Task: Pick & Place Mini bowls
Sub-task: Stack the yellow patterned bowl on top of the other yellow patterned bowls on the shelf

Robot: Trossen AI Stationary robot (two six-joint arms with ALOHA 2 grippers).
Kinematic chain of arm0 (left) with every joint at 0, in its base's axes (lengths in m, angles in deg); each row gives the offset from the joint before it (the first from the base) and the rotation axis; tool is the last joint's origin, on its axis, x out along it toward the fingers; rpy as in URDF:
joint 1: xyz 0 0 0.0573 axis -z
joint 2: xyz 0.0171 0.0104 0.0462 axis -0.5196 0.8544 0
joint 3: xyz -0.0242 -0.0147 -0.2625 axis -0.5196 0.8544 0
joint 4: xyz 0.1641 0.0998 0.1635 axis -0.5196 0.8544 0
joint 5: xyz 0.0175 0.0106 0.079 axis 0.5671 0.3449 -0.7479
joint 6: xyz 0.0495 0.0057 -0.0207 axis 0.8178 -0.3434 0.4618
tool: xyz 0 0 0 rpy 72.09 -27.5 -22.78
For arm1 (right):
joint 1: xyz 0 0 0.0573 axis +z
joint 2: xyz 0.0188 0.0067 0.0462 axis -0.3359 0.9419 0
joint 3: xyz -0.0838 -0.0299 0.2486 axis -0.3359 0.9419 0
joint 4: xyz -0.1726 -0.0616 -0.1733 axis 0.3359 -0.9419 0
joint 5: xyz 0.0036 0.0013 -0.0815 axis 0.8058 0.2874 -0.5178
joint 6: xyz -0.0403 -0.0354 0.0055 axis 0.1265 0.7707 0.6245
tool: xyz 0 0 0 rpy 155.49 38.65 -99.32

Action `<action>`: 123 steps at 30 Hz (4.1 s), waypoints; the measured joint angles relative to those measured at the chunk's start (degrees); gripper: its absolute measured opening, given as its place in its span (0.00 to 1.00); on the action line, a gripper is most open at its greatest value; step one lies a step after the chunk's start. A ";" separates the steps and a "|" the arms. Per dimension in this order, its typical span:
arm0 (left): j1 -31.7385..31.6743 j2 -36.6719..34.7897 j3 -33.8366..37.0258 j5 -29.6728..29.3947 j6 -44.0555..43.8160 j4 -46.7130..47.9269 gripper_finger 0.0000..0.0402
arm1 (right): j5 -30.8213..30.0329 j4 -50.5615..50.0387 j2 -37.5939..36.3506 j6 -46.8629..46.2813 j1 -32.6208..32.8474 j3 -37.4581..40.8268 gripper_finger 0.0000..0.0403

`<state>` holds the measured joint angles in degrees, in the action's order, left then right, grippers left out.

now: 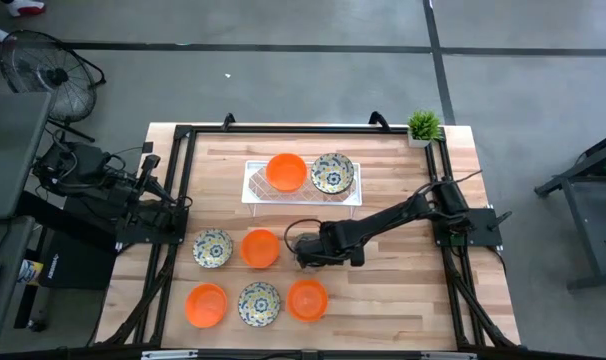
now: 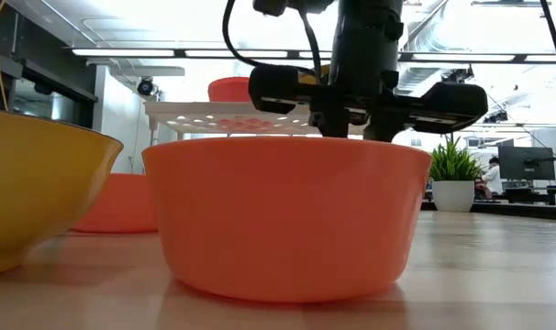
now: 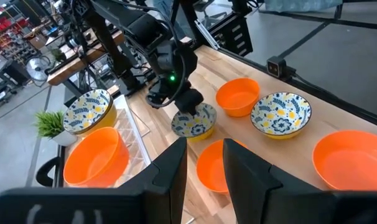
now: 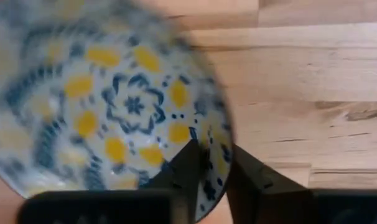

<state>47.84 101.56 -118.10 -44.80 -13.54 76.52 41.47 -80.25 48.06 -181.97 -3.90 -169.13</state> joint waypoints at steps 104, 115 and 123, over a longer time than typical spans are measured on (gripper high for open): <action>-0.02 0.04 0.00 1.52 -3.86 -0.07 0.25 | 8.66 -38.92 -12.18 31.97 -31.47 -32.41 0.00; -0.02 0.04 0.00 1.53 -3.86 -0.07 0.25 | 6.46 -38.92 -12.40 32.06 -31.50 -31.85 0.00; -0.01 0.04 0.00 1.54 -4.49 -0.08 0.25 | 6.68 -38.95 -12.50 31.70 -31.50 -31.87 0.00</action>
<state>47.83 101.60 -118.10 -43.26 -18.04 76.45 48.16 -119.20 35.55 -150.27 -35.40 -201.00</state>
